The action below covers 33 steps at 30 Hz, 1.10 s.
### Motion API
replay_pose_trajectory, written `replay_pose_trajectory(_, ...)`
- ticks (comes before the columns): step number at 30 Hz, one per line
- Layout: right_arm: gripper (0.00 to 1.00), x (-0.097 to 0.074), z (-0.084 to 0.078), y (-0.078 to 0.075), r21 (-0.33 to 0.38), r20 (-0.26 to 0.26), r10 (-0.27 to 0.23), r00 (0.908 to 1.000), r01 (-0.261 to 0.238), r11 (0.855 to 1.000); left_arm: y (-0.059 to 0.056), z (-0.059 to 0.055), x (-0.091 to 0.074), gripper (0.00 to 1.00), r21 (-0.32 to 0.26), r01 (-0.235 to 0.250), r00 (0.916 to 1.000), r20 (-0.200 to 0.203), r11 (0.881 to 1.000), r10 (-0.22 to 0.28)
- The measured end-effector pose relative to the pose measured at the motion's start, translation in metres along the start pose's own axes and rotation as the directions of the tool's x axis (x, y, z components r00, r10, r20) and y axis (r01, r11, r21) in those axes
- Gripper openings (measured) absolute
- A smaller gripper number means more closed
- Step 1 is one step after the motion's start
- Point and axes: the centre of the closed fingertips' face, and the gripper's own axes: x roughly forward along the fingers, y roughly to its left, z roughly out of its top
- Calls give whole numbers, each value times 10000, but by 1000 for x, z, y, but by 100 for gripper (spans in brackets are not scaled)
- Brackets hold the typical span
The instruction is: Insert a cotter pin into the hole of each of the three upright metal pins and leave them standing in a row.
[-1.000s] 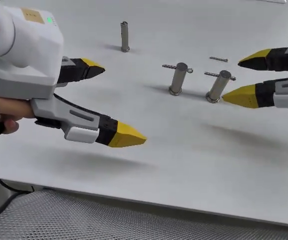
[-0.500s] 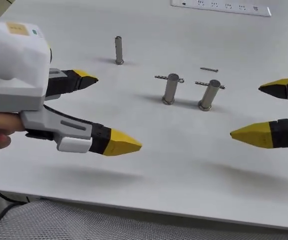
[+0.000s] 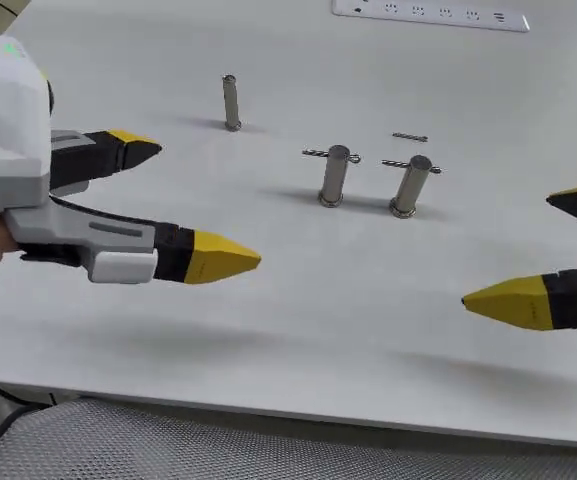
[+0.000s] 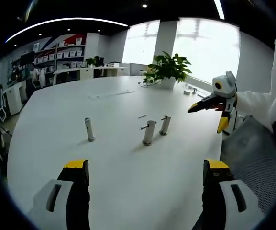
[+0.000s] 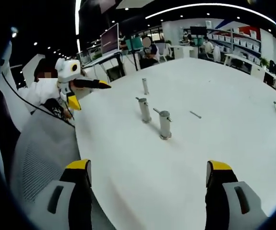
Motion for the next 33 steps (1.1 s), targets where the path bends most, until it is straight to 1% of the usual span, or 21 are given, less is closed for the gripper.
replay_pose_trajectory(1,98,0,0,2,86,45,20,10000,-20,10000,2,1,0,99,12,-49,10000,2,10000,49)
replay_pose_trajectory(3,98,-1,-1,3,229,115,71,9999,-74,9997,9,5,0,99,14,-267,9996,122,9996,266)
replay_pose_trajectory(4,98,-2,-2,5,267,128,107,9999,-110,9996,15,9,0,99,-26,-469,9986,231,9989,470)
replay_pose_trajectory(7,98,-4,-3,5,391,141,78,9999,-84,9992,27,20,3,99,-35,-833,9948,589,9965,834)
replay_pose_trajectory(8,97,-5,-4,5,409,143,49,9999,-55,9991,31,22,5,99,-31,-968,9932,652,9953,968)
replay_pose_trajectory(11,96,-7,-3,3,497,217,-10,9998,0,9988,39,29,11,98,-26,-1118,9909,755,9937,1117)
replay_pose_trajectory(13,96,-9,-3,2,550,275,-34,9996,19,9985,42,33,14,95,-47,-1159,9897,835,9933,1159)
replay_pose_trajectory(15,95,-10,-3,0,588,282,-72,9996,55,9983,44,36,17,92,-200,-1140,9889,939,9933,1154)
replay_pose_trajectory(16,95,-11,-3,-1,595,273,-103,9996,87,9982,45,37,17,90,-167,-1252,9866,1030,9920,1262)
replay_pose_trajectory(17,95,-12,-4,-3,611,262,-141,9996,125,9981,48,38,16,88,-82,-1487,9825,1119,9888,1487)
replay_pose_trajectory(18,95,-12,-4,-6,630,256,-172,9995,155,9979,55,41,18,87,-162,-1544,9810,1160,9879,1552)
replay_pose_trajectory(19,95,-13,-5,-8,662,274,-200,9994,181,9976,63,45,20,86,-296,-1641,9775,1294,9860,1665)
replay_pose_trajectory(21,95,-14,-5,-10,718,296,-242,9993,220,9972,68,49,22,83,-336,-1775,9730,1438,9835,1805)
replay_pose_trajectory(24,94,-16,-7,-14,764,297,-287,9991,263,9967,71,51,29,75,-137,-1764,9738,1435,9842,1766)
replay_pose_trajectory(29,92,-16,-9,-16,872,278,-328,9991,303,9957,81,51,42,66,176,-1836,9758,1238,9828,1801)
replay_pose_trajectory(31,92,-16,-9,-16,904,257,-316,9992,291,9955,85,50,48,61,383,-1812,9793,988,9827,1767)
replay_pose_trajectory(32,92,-15,-10,-16,907,247,-302,9992,278,9955,88,49,51,59,585,-1832,9806,824,9813,1781)
replay_pose_trajectory(33,92,-15,-10,-17,918,227,-286,9993,264,9954,90,49,54,57,707,-1836,9811,759,9805,1782)
